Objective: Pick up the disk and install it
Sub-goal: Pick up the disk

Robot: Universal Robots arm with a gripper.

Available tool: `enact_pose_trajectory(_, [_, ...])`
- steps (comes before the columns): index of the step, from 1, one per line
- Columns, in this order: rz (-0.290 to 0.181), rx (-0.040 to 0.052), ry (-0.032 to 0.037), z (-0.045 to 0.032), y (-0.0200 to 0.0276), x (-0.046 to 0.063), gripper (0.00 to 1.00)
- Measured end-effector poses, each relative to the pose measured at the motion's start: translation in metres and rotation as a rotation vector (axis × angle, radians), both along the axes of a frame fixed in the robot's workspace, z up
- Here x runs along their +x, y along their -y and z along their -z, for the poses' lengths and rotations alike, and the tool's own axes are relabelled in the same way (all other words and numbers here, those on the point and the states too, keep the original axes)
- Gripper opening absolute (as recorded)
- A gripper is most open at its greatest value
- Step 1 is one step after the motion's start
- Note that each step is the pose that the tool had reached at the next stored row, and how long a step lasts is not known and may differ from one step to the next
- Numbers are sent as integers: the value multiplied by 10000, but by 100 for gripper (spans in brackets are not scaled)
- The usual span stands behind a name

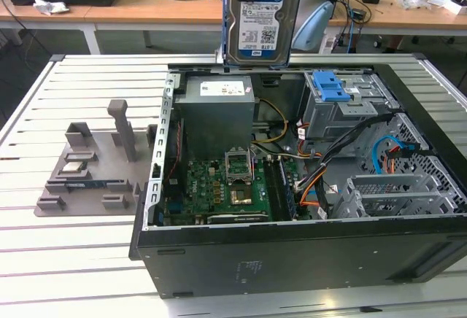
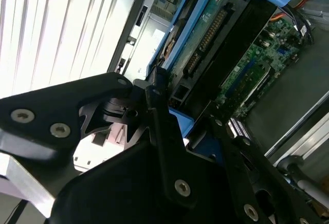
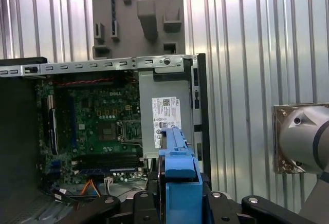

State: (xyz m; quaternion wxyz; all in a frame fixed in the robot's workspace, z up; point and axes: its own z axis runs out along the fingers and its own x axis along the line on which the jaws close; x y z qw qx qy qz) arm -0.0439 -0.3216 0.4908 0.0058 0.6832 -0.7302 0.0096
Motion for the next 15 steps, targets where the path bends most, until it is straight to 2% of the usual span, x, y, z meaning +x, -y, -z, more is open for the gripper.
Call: enact_pose_trajectory(15, [-1, 0, 0, 0, 349, 1, 37])
